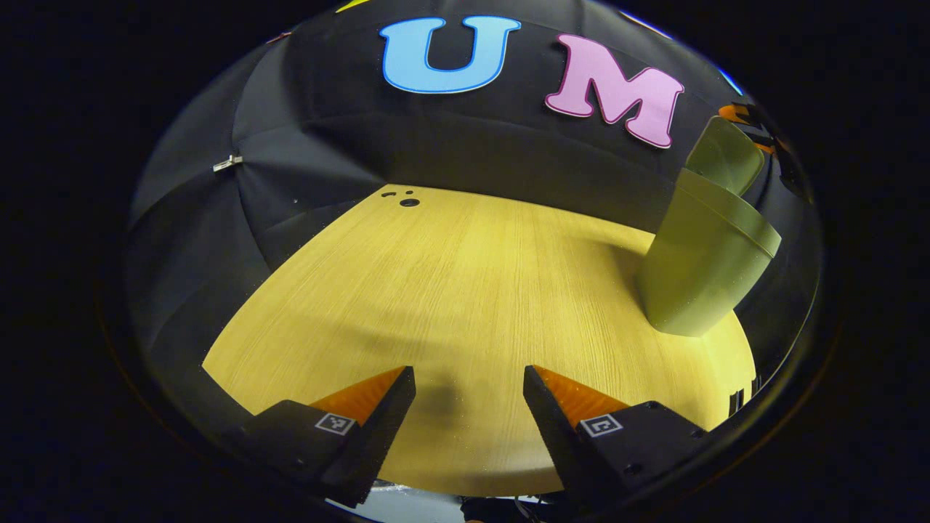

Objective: Press the lid of the desktop garbage bin to open it, pick up the crumpled paper on the desktop and throw it into the bin, then pick up the pop can on the desktop and drop it into the bin, and finally close the garbage bin lid.

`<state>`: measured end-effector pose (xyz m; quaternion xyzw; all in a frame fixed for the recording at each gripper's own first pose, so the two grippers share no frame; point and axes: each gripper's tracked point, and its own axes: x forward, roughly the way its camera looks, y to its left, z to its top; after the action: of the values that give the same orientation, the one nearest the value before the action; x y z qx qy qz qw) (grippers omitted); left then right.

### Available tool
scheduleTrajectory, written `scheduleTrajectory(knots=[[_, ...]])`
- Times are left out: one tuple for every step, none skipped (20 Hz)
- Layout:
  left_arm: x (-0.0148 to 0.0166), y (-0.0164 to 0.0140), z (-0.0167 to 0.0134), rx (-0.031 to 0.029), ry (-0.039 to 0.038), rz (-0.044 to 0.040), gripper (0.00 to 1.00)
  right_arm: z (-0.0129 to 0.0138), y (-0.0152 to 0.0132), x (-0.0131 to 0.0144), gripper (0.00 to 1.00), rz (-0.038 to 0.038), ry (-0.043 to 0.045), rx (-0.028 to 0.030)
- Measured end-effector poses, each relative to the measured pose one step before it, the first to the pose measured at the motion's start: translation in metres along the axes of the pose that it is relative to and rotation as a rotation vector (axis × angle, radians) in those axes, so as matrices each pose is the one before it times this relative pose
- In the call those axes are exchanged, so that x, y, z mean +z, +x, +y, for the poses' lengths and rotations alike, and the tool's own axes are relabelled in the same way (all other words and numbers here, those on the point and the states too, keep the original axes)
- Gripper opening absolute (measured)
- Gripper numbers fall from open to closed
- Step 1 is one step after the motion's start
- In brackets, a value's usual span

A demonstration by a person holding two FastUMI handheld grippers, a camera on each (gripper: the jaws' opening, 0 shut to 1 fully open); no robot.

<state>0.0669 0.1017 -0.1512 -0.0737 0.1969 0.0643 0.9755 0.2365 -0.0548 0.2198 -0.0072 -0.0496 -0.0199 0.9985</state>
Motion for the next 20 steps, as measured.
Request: scheduleTrajectory(knots=[[-0.00139,-0.00001,-0.00234,-0.00818,0.00489,0.00268,0.96,-0.00098,-0.00535,-0.00754,0.98,0.01217,-0.00197,-0.00280],[-0.00100,-0.00084,-0.00211,-0.00826,0.00608,0.00248,0.96,-0.00064,-0.00570,-0.00831,0.98,0.01516,-0.00096,-0.00399],[-0.00082,-0.00031,-0.00195,-0.00839,0.00790,0.00088,0.96,-0.00029,-0.00518,-0.01023,0.97,0.01735,0.00276,-0.00060],[-0.00136,-0.00084,-0.00168,-0.00728,0.00974,0.00143,0.96,-0.00166,-0.00430,-0.00900,0.97,0.01735,0.00551,-0.00392],[-0.00209,-0.00082,-0.00112,-0.00661,0.01020,0.00307,0.96,-0.00300,-0.00352,-0.00869,0.97,0.01313,0.00382,-0.00608],[-0.00155,-0.00117,-0.00160,-0.00584,0.00901,0.00320,0.96,-0.00313,-0.00265,-0.01012,0.97,0.01561,0.00377,-0.00689],[-0.00239,-0.00164,-0.00076,-0.00432,0.00732,0.00502,0.96,-0.00248,-0.00278,-0.01018,0.97,0.01741,0.00714,-0.00607],[-0.00154,-0.00145,-0.00055,-0.00384,0.00539,0.00374,0.96,-0.00163,-0.00278,-0.01006,0.97,0.01617,0.00927,-0.00541],[-0.00254,-0.00138,-0.00038,-0.00423,0.00411,0.00226,0.96,-0.00283,-0.00203,-0.01020,0.97,0.01644,0.00927,-0.00513],[-0.00203,-0.00160,-0.00048,-0.00180,0.00354,0.00434,0.96,-0.00223,-0.00134,-0.00896,0.97,0.01542,0.00711,-0.00445],[-0.00221,-0.00130,0.00064,0.00103,0.00305,0.00357,0.96,-0.00254,-0.00098,-0.00868,0.97,0.01392,0.00307,-0.00414],[-0.00082,-0.00089,-0.00050,-0.00208,0.00244,0.00195,0.96,-0.00081,-0.00025,-0.00678,0.97,0.00923,0.00264,0.00173],[-0.00120,-0.00028,-0.00110,-0.00430,0.00196,0.00540,0.96,0.00014,-0.00076,-0.00666,0.98,0.00920,0.00363,0.00342],[-0.00140,-0.00043,-0.00115,-0.00282,0.00358,0.00368,0.96,-0.00019,-0.00096,-0.00578,0.98,0.00957,0.00407,0.00148],[-0.00149,-0.00098,-0.00132,-0.00294,0.00544,0.00243,0.96,-0.00016,-0.00043,-0.00528,0.99,0.00444,0.00594,-0.00093],[0.00089,-0.00072,-0.00119,-0.00310,0.00577,-0.00082,0.96,-0.00041,-0.00065,-0.00542,0.99,0.00669,0.00423,-0.00349],[0.00201,-0.00118,-0.00097,-0.00421,0.00434,-0.00475,0.96,-0.00017,-0.00020,-0.00631,0.99,0.01049,0.00038,-0.00377],[0.00302,-0.00038,-0.00124,-0.00272,0.00190,-0.00622,0.96,0.00004,-0.00059,-0.00703,0.99,0.01059,-0.00417,-0.00374],[0.00424,-0.00132,-0.00225,-0.00549,-0.00207,-0.00722,0.96,-0.00034,0.00023,-0.00631,0.99,0.00873,-0.01113,-0.00535],[0.00387,-0.00076,-0.00300,-0.00847,-0.00346,-0.00998,0.96,-0.00103,-0.00040,-0.00590,0.99,0.00863,-0.01571,-0.00708]])
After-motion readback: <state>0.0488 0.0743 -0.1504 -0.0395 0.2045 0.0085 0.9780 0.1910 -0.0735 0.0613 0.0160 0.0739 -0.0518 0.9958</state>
